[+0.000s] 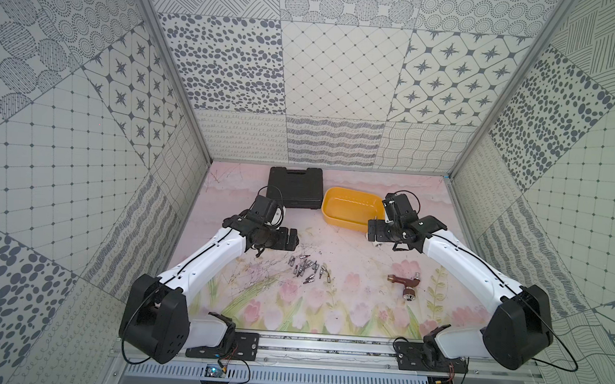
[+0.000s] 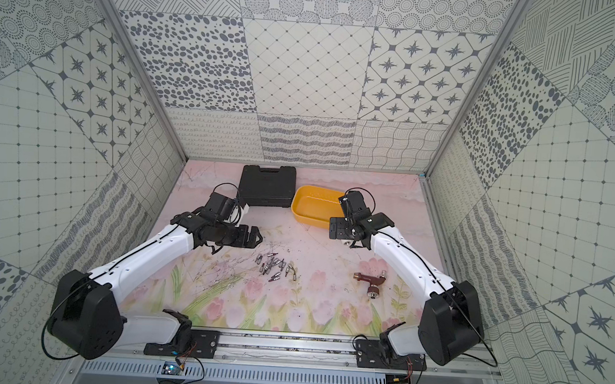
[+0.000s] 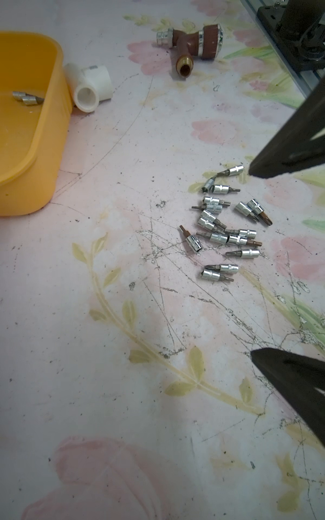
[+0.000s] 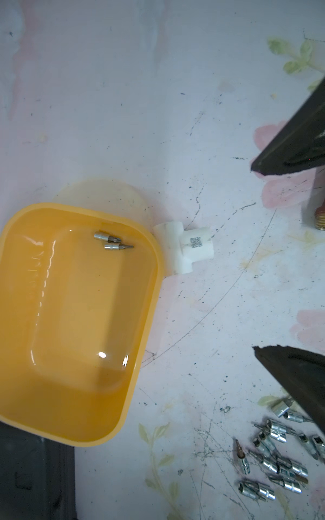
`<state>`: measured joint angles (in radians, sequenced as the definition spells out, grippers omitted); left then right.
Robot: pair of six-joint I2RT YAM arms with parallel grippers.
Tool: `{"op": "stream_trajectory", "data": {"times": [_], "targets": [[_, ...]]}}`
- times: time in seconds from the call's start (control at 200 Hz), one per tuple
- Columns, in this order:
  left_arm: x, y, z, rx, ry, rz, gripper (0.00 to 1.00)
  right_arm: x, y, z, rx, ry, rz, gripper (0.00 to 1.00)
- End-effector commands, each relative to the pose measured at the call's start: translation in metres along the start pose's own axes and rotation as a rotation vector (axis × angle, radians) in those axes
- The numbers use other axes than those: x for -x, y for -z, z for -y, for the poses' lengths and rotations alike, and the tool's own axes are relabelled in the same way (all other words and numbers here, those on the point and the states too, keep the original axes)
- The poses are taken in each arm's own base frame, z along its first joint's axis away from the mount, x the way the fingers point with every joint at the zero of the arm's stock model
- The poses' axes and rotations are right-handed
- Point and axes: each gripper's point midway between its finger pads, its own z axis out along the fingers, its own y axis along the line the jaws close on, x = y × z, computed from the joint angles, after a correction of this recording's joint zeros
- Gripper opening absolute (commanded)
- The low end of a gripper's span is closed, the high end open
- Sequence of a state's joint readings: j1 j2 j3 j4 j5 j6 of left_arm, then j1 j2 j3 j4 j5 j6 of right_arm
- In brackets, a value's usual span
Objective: Put the bit on the desktop into the storage box
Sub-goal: Pick up the screwdriver bit from the center of the board.
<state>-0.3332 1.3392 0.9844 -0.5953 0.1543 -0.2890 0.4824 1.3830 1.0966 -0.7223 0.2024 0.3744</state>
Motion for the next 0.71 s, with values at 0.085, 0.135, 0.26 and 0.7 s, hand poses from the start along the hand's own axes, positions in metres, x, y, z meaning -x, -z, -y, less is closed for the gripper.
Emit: {"op": "stream_trajectory", "data": {"times": [0.085, 0.135, 0.26, 0.7], "targets": [[-0.001, 0.000, 0.002, -0.005, -0.003, -0.008, 0.99, -0.029, 0.015, 0.004, 0.008, -0.035, -0.033, 0.97], [0.000, -0.001, 0.002, -0.006, -0.003, -0.008, 0.99, -0.036, 0.018, 0.003, 0.003, -0.025, -0.047, 0.97], [-0.001, -0.001, 0.001, 0.000, -0.003, -0.011, 0.99, -0.054, 0.021, -0.008, 0.002, 0.009, -0.087, 0.97], [0.001, 0.003, -0.005, 0.035, -0.018, 0.003, 0.99, -0.111, -0.001, -0.101, 0.075, 0.200, -0.268, 0.91]]}}
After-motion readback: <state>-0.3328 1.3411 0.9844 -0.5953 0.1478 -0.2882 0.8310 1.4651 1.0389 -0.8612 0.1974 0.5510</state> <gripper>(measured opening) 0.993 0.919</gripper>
